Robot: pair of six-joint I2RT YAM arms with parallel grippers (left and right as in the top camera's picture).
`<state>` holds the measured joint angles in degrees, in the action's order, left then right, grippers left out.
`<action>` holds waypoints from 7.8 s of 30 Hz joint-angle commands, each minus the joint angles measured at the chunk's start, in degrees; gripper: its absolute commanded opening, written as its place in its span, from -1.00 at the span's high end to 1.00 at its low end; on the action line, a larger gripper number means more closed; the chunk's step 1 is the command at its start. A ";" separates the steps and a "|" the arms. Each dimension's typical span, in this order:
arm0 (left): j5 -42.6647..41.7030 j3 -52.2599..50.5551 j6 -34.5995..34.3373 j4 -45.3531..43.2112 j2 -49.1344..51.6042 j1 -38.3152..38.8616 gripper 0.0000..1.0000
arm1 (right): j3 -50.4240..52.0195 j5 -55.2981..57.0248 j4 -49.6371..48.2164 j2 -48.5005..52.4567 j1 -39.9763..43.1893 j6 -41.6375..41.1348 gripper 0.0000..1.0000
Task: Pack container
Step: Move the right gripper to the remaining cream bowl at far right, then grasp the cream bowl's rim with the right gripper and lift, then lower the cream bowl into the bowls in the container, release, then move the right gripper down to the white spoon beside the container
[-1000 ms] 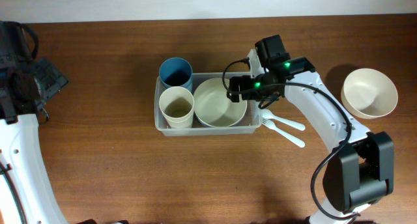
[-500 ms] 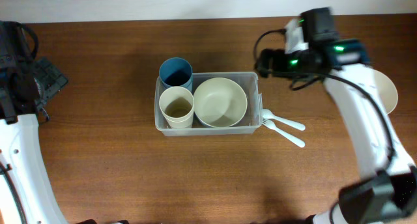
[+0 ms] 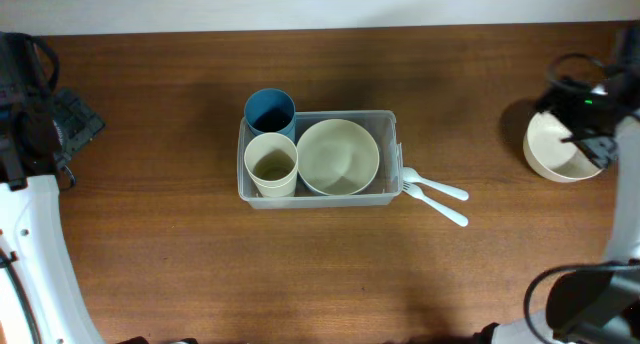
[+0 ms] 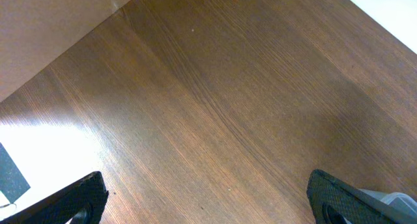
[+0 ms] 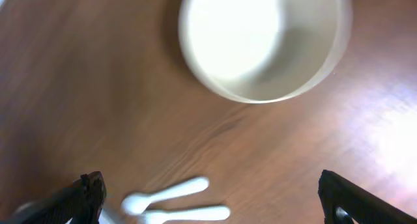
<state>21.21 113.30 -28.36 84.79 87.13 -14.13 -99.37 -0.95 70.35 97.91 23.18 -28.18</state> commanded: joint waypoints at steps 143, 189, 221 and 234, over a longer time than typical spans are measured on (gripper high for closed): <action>-0.07 -0.13 -0.74 0.07 0.20 -0.24 -0.99 | 19.43 -14.58 -26.82 2.58 -38.56 8.46 0.92; -0.07 -0.13 -0.74 0.07 0.20 -0.24 -0.99 | 7.93 -10.45 -19.28 4.04 -41.81 10.60 0.37; -0.07 -0.13 -0.74 0.07 0.20 -0.24 -0.99 | 11.06 6.43 1.66 -0.09 -23.43 13.18 0.30; -0.07 -0.13 -0.74 0.07 0.20 -0.24 -0.99 | 30.21 10.08 -17.51 -0.04 -23.43 17.46 -0.07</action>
<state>21.19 113.30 -28.36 84.79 87.13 -14.11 -71.81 6.70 55.00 98.30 -0.71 -12.60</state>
